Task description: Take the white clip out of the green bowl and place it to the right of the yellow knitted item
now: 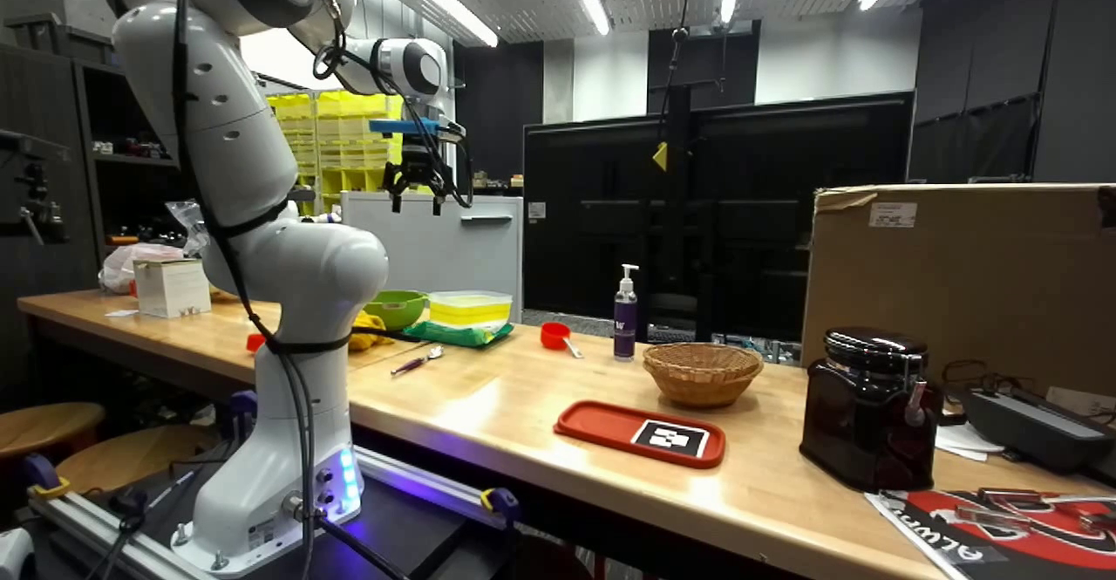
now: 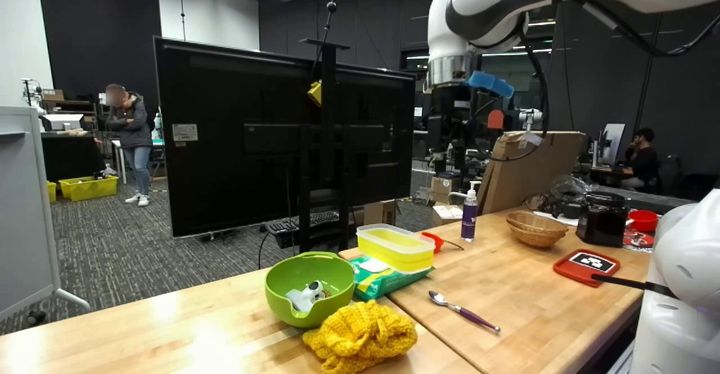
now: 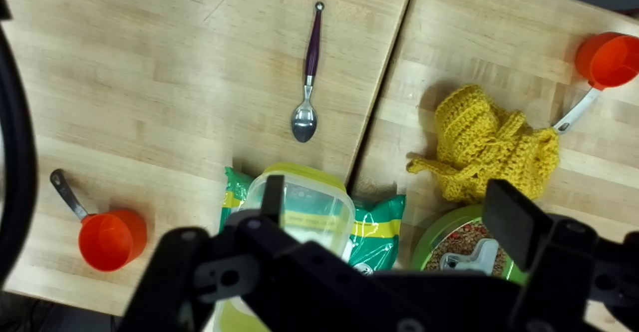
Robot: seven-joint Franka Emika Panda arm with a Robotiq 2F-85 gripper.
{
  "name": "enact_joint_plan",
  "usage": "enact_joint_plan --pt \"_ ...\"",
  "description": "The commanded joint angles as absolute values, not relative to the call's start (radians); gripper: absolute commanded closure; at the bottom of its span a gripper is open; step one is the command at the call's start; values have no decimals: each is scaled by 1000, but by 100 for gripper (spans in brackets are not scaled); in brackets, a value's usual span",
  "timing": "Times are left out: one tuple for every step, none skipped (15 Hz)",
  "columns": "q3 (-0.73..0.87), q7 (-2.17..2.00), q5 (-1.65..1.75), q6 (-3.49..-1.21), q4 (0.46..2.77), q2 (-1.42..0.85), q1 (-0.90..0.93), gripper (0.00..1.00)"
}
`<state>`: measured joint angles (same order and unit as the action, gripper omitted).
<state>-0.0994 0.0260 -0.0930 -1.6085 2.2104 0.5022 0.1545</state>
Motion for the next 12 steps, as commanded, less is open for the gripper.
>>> enact_joint_plan --pt "-127 66 -26 -1646 2142 387 149 0" --pt "-134 65 -10 -1677 2129 354 150 0" --pt "-141 52 0 -1704 2115 323 151 0" --pt "-149 34 -2 -1734 2094 279 153 0" --pt "-156 18 -9 -1759 2075 240 155 0" --pt "-164 -17 -40 -1804 2056 197 158 0" --pt "-169 -41 -56 -1824 2036 164 160 0" --pt "-179 -89 -84 -1845 2009 111 164 0" --pt "-188 -124 -104 -1858 1987 76 167 0" --pt "-200 -176 -117 -1872 1964 42 173 0" --pt "-211 -226 -119 -1886 1940 7 181 0" --pt "-235 -345 -59 -1909 1904 -30 196 0"
